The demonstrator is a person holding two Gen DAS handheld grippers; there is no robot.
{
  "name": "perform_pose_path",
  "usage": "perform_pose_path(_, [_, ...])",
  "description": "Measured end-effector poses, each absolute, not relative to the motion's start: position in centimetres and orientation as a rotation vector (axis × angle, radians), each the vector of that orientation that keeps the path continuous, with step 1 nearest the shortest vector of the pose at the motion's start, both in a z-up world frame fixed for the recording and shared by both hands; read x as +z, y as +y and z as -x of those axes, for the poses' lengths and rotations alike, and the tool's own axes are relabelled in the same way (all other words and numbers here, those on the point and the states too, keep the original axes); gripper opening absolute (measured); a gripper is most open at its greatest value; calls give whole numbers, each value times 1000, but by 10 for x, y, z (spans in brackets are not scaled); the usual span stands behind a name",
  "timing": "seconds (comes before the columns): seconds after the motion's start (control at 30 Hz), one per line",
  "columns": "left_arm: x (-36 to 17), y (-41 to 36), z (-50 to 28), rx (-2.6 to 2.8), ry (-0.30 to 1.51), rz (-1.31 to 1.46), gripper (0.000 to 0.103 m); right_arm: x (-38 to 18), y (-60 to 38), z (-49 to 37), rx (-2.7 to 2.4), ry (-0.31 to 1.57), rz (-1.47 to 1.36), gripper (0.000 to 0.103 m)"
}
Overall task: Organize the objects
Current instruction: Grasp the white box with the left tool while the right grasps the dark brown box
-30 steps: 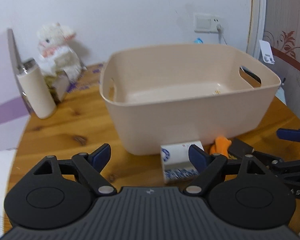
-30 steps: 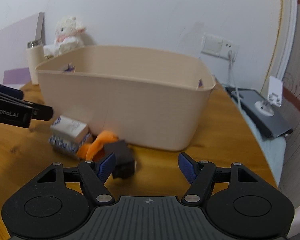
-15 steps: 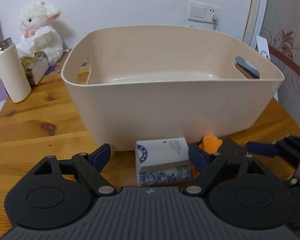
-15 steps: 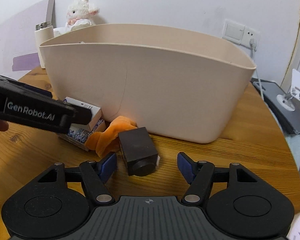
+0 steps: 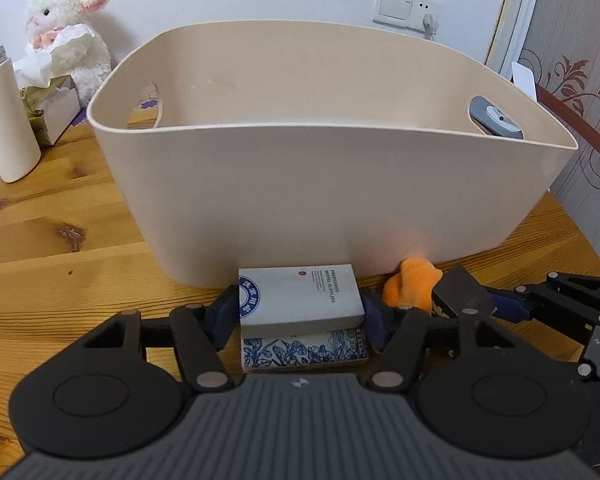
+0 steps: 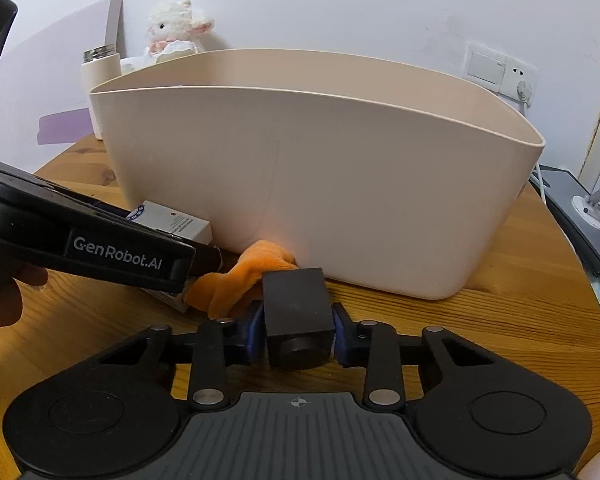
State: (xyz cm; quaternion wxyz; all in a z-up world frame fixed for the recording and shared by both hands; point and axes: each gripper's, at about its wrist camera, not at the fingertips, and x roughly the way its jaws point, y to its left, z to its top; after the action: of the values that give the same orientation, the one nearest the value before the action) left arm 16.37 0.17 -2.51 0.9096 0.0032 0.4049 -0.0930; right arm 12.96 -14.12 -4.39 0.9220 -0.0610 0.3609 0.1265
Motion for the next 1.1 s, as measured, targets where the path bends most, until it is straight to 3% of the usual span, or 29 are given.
perform_pose_path(1.1, [-8,23,-121,-188,773,-45,61,-27,-142,-91,224,720,108,29])
